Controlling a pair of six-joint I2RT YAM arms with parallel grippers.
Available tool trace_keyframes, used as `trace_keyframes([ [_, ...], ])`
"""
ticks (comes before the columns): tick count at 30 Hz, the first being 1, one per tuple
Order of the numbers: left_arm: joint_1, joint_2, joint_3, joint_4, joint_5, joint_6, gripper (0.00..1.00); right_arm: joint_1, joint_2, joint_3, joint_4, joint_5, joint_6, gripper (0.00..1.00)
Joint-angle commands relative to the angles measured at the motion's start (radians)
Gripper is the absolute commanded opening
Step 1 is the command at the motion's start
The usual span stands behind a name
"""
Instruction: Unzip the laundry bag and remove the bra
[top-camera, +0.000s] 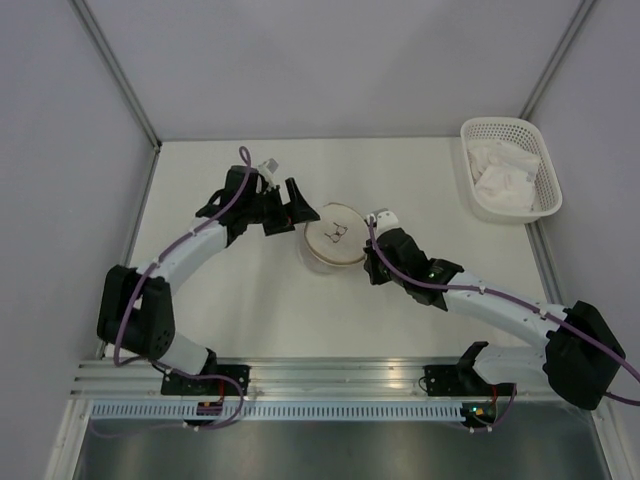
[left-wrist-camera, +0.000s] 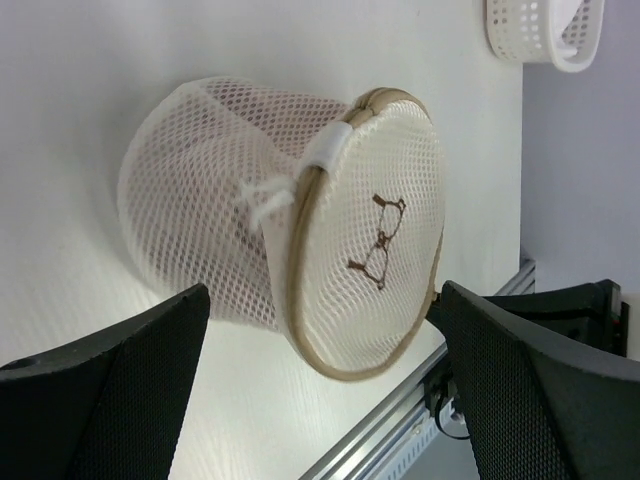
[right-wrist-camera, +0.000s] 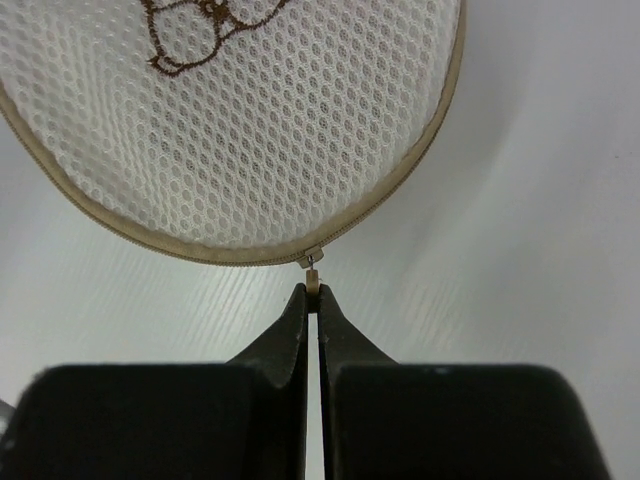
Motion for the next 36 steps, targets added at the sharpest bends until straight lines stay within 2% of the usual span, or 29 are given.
trace_keyframes([
  [1,0.006,-0.191,-0.051,-0.083,-0.181,-0.052,1.00,-0.002,-0.025,0.008,0.036,-0.126,-0.015,0.01],
  [7,0.003,-0.483,-0.207,-0.103,-0.196,-0.162,1.00,-0.001,-0.042,-0.001,0.114,-0.329,-0.016,0.01],
  [14,-0.025,-0.630,-0.364,-0.121,-0.207,-0.271,1.00,-0.001,-0.021,0.016,0.169,-0.521,-0.010,0.01],
  [22,-0.074,-0.594,-0.387,-0.069,-0.204,-0.371,1.00,0.002,0.002,0.013,0.324,-0.710,0.057,0.00],
  [28,-0.101,-0.588,-0.425,0.084,-0.172,-0.490,1.00,0.021,0.025,0.022,0.346,-0.727,0.063,0.00],
  [36,-0.235,-0.439,-0.327,0.115,-0.153,-0.538,1.00,0.038,0.045,0.031,0.349,-0.719,0.059,0.00],
])
